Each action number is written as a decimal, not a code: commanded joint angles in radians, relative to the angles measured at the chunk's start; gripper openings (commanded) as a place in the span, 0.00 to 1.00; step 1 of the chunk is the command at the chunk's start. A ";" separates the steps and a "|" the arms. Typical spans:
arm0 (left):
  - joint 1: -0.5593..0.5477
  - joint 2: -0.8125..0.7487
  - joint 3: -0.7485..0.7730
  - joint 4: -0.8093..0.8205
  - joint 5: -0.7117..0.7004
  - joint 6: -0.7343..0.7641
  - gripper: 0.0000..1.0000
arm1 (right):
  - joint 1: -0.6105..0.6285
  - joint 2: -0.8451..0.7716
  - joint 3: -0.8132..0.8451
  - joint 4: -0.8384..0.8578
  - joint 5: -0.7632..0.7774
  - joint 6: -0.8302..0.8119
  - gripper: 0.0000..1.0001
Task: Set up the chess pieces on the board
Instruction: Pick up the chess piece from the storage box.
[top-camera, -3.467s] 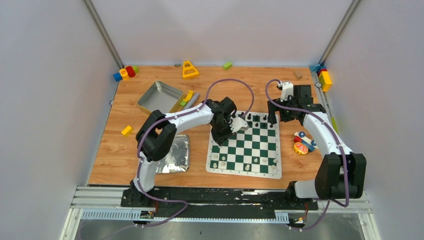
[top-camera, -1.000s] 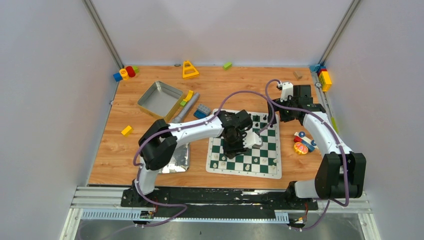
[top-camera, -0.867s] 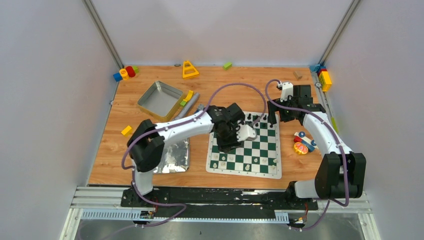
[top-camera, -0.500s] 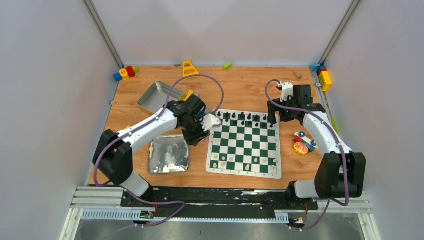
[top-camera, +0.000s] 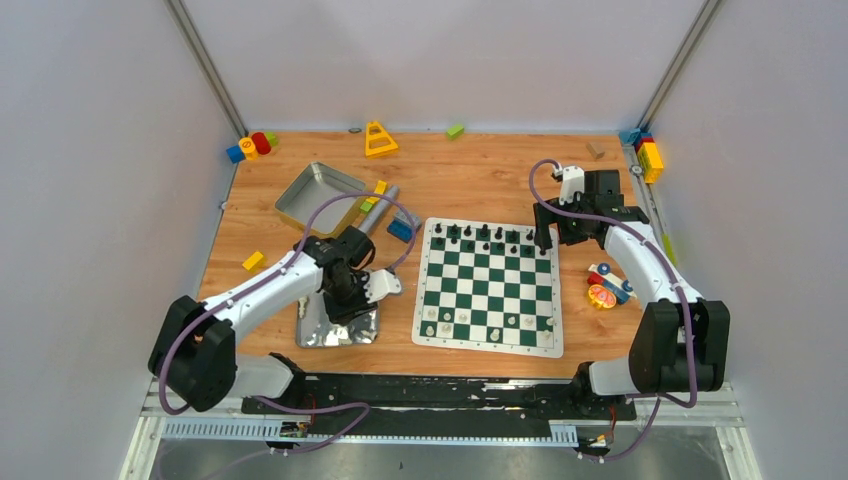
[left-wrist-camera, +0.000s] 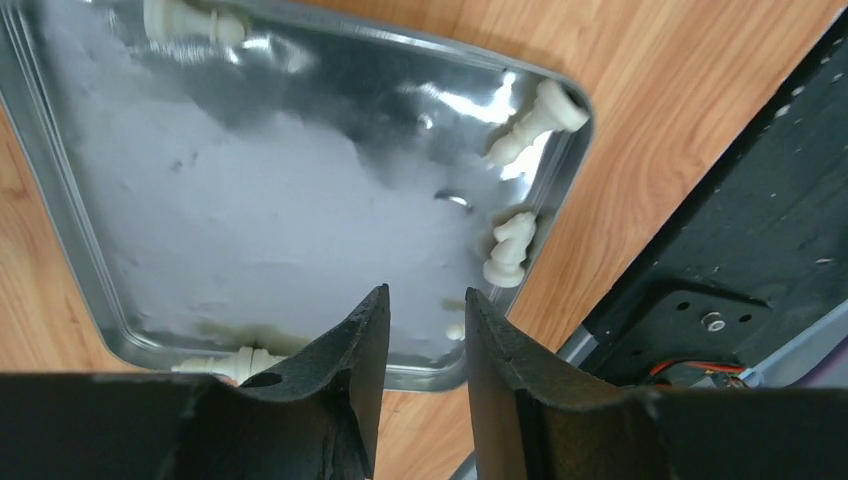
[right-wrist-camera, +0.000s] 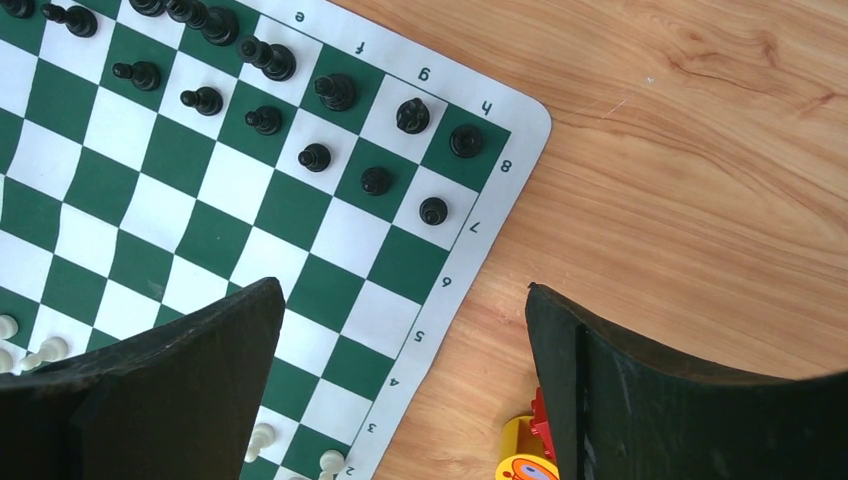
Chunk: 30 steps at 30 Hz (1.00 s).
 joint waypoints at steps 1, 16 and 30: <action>0.080 -0.024 -0.023 0.035 -0.033 0.047 0.41 | 0.004 0.001 0.046 0.006 -0.022 -0.005 0.92; 0.131 0.047 -0.036 -0.049 -0.056 0.026 0.49 | 0.005 0.005 0.047 0.001 -0.027 -0.012 0.92; 0.048 0.083 0.068 -0.009 0.134 0.095 0.50 | 0.005 0.020 0.047 0.000 -0.022 -0.011 0.92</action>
